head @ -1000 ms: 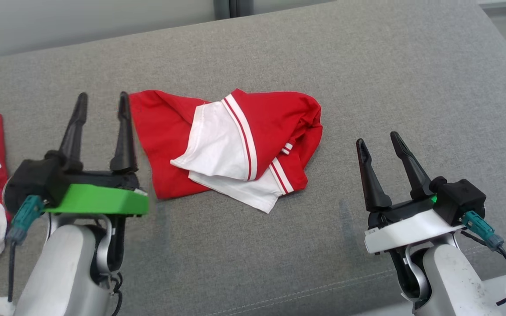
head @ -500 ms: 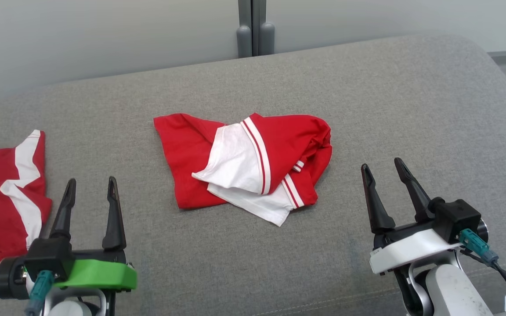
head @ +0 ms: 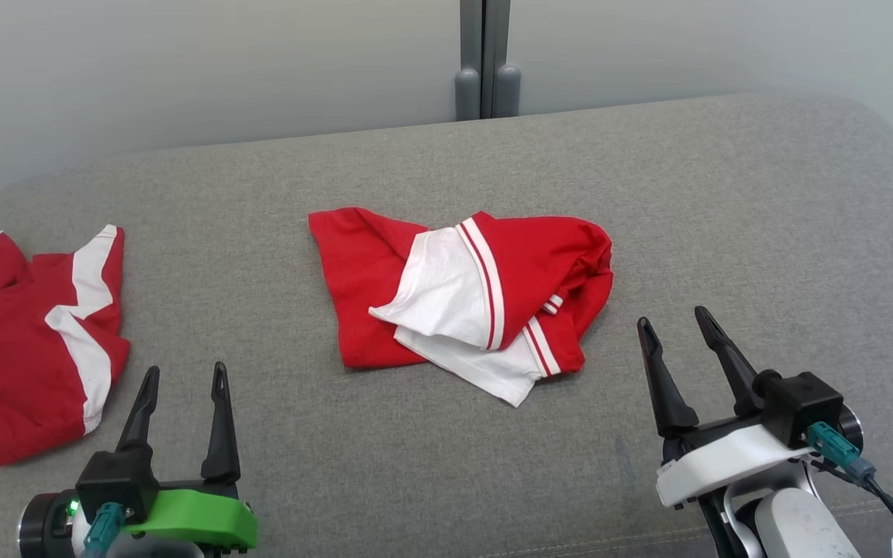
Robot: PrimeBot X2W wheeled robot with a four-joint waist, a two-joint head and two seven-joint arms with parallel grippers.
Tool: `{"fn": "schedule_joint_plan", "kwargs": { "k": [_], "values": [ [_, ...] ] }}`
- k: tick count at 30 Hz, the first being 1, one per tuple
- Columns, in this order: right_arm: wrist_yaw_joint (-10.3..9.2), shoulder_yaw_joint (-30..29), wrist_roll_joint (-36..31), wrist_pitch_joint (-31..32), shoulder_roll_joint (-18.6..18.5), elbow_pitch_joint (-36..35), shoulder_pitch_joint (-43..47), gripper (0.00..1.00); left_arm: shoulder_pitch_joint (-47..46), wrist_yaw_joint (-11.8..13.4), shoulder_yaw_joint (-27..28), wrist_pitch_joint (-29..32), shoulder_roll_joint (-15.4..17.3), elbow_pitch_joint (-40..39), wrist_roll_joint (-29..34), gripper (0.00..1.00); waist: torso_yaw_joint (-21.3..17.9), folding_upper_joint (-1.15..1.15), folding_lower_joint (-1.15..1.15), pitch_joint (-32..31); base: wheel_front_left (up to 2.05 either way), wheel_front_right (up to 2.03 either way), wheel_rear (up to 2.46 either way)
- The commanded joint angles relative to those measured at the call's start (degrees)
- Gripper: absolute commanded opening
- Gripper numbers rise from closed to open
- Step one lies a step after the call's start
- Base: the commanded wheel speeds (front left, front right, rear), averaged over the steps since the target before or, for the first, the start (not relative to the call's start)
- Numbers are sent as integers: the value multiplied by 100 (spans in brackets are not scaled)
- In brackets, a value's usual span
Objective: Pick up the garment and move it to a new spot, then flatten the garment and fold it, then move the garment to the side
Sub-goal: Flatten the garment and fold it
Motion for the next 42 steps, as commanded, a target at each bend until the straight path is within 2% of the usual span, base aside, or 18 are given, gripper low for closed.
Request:
{"fn": "schedule_joint_plan", "kwargs": {
  "k": [1, 6, 10, 22, 28, 34, 36, 37, 42],
  "values": [
    [0, -17, -17, 23, -23, -32, 43, 100, -108, -7, -1, 1, -15, 12, -33, 100, 59, 0, 0, 49, 0, 0, 0],
    [0, 26, -37, 119, -103, -42, -65, 100, -299, -56, -57, -4, -82, 60, -23, 100, 298, 0, 0, 165, 0, 0, 0],
    [0, 302, -104, 283, -316, 127, -279, 100, -458, -123, -137, -9, -166, 112, -22, 100, 605, 0, 0, 287, 0, 0, 0],
    [-1, 1729, -266, 676, -1073, 1528, -1493, 100, -871, -358, -346, -15, -526, 244, 86, 100, 1488, 0, 0, 793, 0, 0, 0],
    [-1, 2316, -608, 680, -1282, 2213, -2179, 100, -977, -475, -381, -14, -685, 274, 140, 100, 1674, 0, 0, 1011, 0, 0, 0],
    [-1, 2728, -972, 638, -1323, 2753, -2740, 100, -1119, -576, -412, -16, -798, 315, 197, 100, 1724, 0, 0, 1174, 0, 0, 0],
    [-1, 2768, -954, 606, -1284, 2884, -2870, 38, -1147, -603, -419, -16, -823, 330, 221, 100, 1723, 0, 0, 1210, 0, 0, 0],
    [-1, 2774, -930, 562, -1268, 2936, -2926, 0, -1167, -620, -422, -16, -835, 335, 224, 100, 1720, 0, 0, 1224, 0, 0, 0],
    [-1, 2644, -731, 385, -1160, 3050, -3068, 0, -1208, -636, -394, -16, -861, 343, 266, 100, 1655, 0, 0, 1281, 0, 0, 0]
  ]
}}
